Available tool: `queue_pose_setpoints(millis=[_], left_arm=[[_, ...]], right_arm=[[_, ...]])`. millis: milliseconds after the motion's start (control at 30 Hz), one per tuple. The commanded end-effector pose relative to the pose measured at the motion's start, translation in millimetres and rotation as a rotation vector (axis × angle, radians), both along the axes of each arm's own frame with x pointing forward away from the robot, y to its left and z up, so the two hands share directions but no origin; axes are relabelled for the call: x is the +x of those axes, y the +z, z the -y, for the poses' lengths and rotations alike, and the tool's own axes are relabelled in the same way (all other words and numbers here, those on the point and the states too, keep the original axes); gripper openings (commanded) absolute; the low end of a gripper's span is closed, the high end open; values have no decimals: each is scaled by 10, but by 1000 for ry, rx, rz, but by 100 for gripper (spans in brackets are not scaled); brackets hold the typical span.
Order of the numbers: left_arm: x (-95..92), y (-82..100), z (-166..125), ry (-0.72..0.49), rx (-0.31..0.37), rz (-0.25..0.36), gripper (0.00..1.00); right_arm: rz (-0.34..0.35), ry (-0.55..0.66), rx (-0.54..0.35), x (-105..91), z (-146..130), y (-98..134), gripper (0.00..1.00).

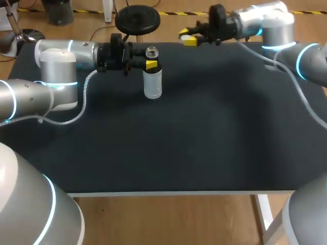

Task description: Unscrew the bottle cap

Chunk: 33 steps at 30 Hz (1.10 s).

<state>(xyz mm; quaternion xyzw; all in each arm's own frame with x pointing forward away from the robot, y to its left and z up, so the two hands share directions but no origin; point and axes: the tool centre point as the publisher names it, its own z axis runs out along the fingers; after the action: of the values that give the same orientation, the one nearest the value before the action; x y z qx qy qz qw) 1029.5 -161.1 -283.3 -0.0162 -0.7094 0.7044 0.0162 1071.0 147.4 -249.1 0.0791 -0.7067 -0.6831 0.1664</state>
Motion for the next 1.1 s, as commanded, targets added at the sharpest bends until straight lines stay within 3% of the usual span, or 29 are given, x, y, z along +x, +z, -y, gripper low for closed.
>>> queue_pose_setpoints(millis=[33, 200, 433, 467, 500, 533, 700, 767, 800, 833, 1100], left_arm=[[7, -4, 0, -2, -1, 1, 0], [7, -4, 0, -2, -1, 1, 0], [7, -4, 0, -2, -1, 1, 0], [7, -4, 0, -2, -1, 1, 0], [7, -4, 0, -2, -1, 1, 0], [7, -4, 0, -2, -1, 1, 0], [7, -4, 0, -2, -1, 1, 0], [7, -4, 0, -2, -1, 1, 38], [7, -4, 0, -2, -1, 1, 92], [7, -4, 0, -2, -1, 1, 100], [7, -4, 0, -2, -1, 1, 100]], right_arm=[[-74, 134, -25, 222, 558, -309, 0], [-102, -61, -148, 294, 815, -703, 0], [-125, -159, -210, 331, 899, -1039, 0], [-126, -162, -219, 337, 901, -1071, 14], [-127, -167, -226, 340, 903, -1097, 72], [-128, -169, -228, 350, 901, -1116, 100], [-142, -190, -225, 367, 921, -1140, 100], [-148, -199, -220, 368, 936, -1130, 100], [-160, -208, -212, 379, 944, -1121, 100], [-176, -228, -206, 393, 954, -1107, 100], [-186, -248, -207, 396, 972, -1091, 100]])
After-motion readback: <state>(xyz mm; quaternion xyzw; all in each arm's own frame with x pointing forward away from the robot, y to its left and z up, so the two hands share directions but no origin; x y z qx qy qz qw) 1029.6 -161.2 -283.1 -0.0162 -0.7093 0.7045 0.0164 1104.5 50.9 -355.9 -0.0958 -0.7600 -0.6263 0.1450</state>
